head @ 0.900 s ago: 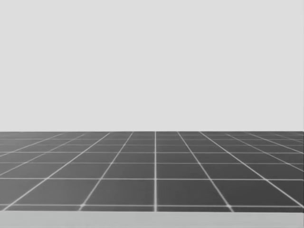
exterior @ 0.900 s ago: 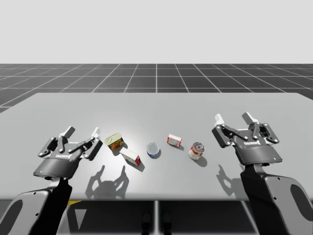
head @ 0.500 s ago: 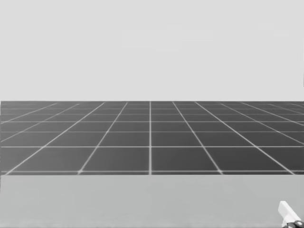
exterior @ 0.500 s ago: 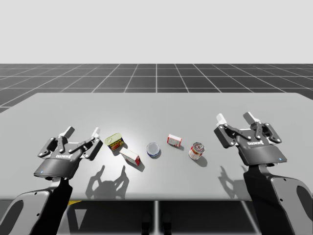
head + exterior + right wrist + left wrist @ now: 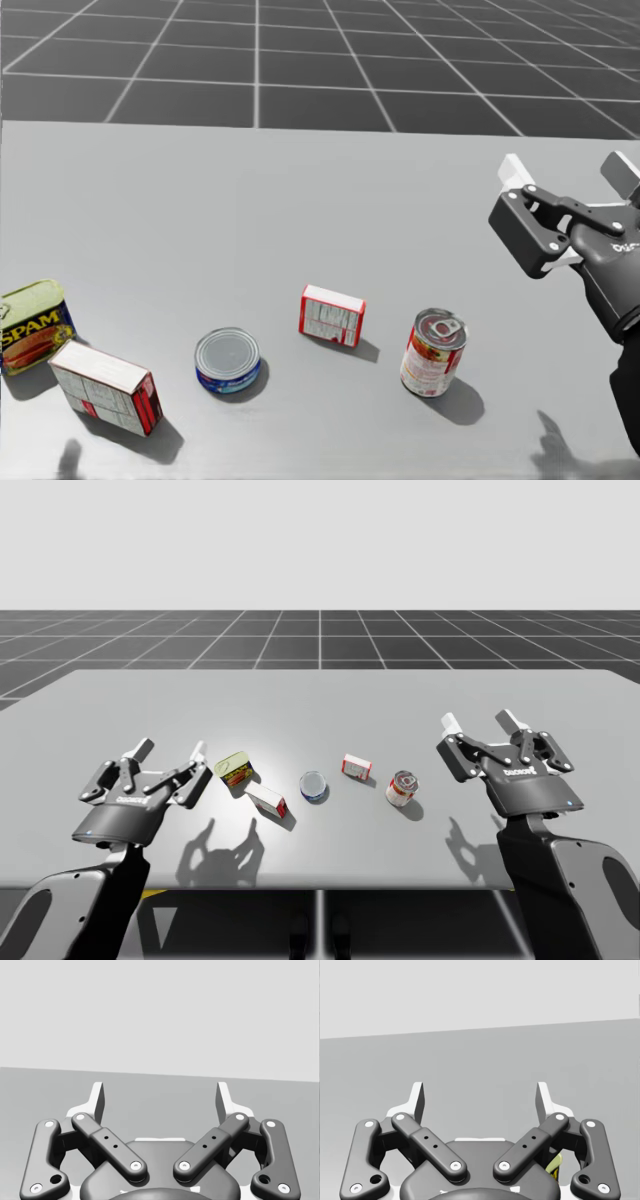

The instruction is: Lift the red soup can off the table.

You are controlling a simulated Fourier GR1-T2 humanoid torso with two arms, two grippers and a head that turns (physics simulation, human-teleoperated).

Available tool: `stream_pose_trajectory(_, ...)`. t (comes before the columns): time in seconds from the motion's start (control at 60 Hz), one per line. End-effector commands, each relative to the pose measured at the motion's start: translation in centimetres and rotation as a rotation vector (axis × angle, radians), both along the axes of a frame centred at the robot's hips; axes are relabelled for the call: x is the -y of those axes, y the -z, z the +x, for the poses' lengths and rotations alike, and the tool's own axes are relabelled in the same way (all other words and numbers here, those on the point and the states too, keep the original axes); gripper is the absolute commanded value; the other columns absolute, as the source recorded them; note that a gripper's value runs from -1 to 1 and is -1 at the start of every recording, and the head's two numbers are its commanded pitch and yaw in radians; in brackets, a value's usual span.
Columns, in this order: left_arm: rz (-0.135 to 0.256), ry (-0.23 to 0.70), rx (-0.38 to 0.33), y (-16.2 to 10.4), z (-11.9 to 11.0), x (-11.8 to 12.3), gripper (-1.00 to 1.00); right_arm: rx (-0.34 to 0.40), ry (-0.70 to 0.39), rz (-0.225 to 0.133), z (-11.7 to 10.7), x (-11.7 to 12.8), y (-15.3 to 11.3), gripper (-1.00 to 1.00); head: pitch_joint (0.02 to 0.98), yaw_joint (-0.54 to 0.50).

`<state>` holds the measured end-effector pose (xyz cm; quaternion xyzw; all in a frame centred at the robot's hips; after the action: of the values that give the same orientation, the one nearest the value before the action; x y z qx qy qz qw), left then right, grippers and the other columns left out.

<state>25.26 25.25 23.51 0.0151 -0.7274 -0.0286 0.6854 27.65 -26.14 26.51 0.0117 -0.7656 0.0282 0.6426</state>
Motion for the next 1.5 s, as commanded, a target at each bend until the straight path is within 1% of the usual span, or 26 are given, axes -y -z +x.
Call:
stream_pose_trajectory(0.017, 0.008, 0.011, 0.000, 0.0, -0.1, 0.4, -1.00, -0.001, 0.003, -0.003, 0.0, 0.1, 0.0, -1.00, 0.743, -0.20)
stream_pose_trajectory(0.067, 0.011, 0.017, 0.000, 0.1, -0.2, 0.7, -1.00, 0.001, 0.003, -0.005, 0.1, 0.2, 0.0, -1.00, 0.773, -0.23)
stream_pose_trajectory(0.167, 0.012, 0.025, -0.002, 0.1, -0.3, 1.0, -1.00, 0.002, 0.002, -0.006, 0.1, 0.3, 0.0, -1.00, 0.804, -0.28)
stream_pose_trajectory(0.383, -0.002, 0.044, -0.007, 0.1, -0.3, 1.5, -1.00, -0.005, -0.006, -0.003, 0.3, 0.3, -0.1, -1.00, 0.829, -0.30)
stream_pose_trajectory(0.45, -0.004, 0.047, -0.007, 0.1, -0.3, 1.5, -1.00, -0.006, -0.009, 0.012, 0.1, 0.3, -0.3, -1.00, 0.829, -0.30)
stream_pose_trajectory(0.567, -0.009, 0.050, -0.010, 0.1, -0.3, 1.5, -1.00, 0.001, -0.023, 0.024, -1.1, -0.2, -1.3, -1.00, 0.826, -0.31)
stream_pose_trajectory(0.617, -0.012, 0.051, -0.010, 0.0, -0.3, 1.4, -1.00, -0.009, -0.051, 0.015, -1.9, -0.7, -1.5, -1.00, 0.826, -0.32)
stream_pose_trajectory(0.667, -0.016, 0.053, -0.011, 0.0, -0.4, 1.4, -1.00, -0.017, -0.070, -0.004, -2.8, -1.0, -1.5, -1.00, 0.826, -0.32)
stream_pose_trajectory(0.683, -0.018, 0.053, -0.012, 0.0, -0.4, 1.4, -1.00, -0.034, -0.091, -0.011, -3.4, -1.2, -1.4, -1.00, 0.826, -0.32)
stream_pose_trajectory(0.733, -0.020, 0.054, -0.013, 0.0, -0.4, 1.4, -1.00, -0.058, -0.128, -0.003, -4.3, -1.4, -1.3, -1.00, 0.827, -0.32)
stream_pose_trajectory(0.783, -0.022, 0.054, -0.013, -0.1, -0.5, 1.4, -1.00, -0.074, -0.145, -0.014, -5.0, -1.5, -1.1, -1.00, 0.827, -0.32)
stream_pose_trajectory(0.8, -0.022, 0.055, -0.014, -0.1, -0.5, 1.4, -1.00, -0.084, -0.159, -0.022, -5.6, -1.5, -0.8, -1.00, 0.827, -0.32)
stream_pose_trajectory(0.833, -0.023, 0.055, -0.014, -0.1, -0.5, 1.4, -1.00, -0.091, -0.169, -0.013, -6.0, -1.5, -0.7, -1.00, 0.827, -0.32)
stream_pose_trajectory(0.867, -0.025, 0.056, -0.015, -0.1, -0.5, 1.4, -1.00, -0.094, -0.179, -0.015, -6.4, -1.5, -0.5, -1.00, 0.827, -0.32)
stream_pose_trajectory(0.933, -0.026, 0.057, -0.015, -0.1, -0.5, 1.4, -1.00, -0.108, -0.210, -0.022, -7.5, -1.5, 0.3, -1.00, 0.826, -0.32)
stream_pose_trajectory(0.983, -0.027, 0.056, -0.015, -0.1, -0.5, 1.4, -1.00, -0.116, -0.224, -0.024, -8.0, -1.5, 0.7, -1.00, 0.825, -0.32)
stream_pose_trajectory(1.0, -0.028, 0.055, -0.015, -0.1, -0.5, 1.3, -1.00, -0.126, -0.241, -0.024, -8.4, -1.6, 1.2, -1.00, 0.825, -0.32)
stream_pose_trajectory(1.067, -0.030, 0.052, -0.015, -0.1, -0.6, 1.3, -1.00, -0.134, -0.252, -0.042, -9.0, -1.7, 2.2, -1.00, 0.826, -0.32)
stream_pose_trajectory(1.133, -0.031, 0.050, -0.015, -0.1, -0.6, 1.3, -1.00, -0.156, -0.271, -0.046, -9.4, -1.8, 3.3, -1.00, 0.827, -0.32)
stream_pose_trajectory(1.233, -0.030, 0.050, -0.015, -0.1, -0.6, 1.3, -1.00, -0.187, -0.280, -0.053, -9.5, -1.9, 5.0, -1.00, 0.827, -0.32)
stream_pose_trajectory(1.283, -0.030, 0.050, -0.015, -0.1, -0.5, 1.3, -1.00, -0.206, -0.278, -0.049, -9.4, -2.0, 5.8, -1.00, 0.827, -0.32)
stream_pose_trajectory(1.317, -0.030, 0.050, -0.014, -0.1, -0.5, 1.3, -1.00, -0.226, -0.288, -0.039, -9.2, -2.1, 6.7, -1.00, 0.828, -0.32)
stream_pose_trajectory(1.367, -0.029, 0.049, -0.014, -0.1, -0.5, 1.3, -1.00, -0.234, -0.288, -0.039, -9.1, -2.1, 7.2, -1.00, 0.827, -0.32)
stream_pose_trajectory(1.383, -0.029, 0.044, -0.011, -0.1, -0.5, 1.2, -1.00, -0.250, -0.296, -0.034, -9.0, -2.2, 8.0, -1.00, 0.828, -0.32)
stream_pose_trajectory(1.5, -0.032, 0.039, -0.009, -0.1, -0.5, 1.1, -1.00, -0.284, -0.292, -0.034, -8.2, -2.5, 9.9, -1.00, 0.829, -0.32)
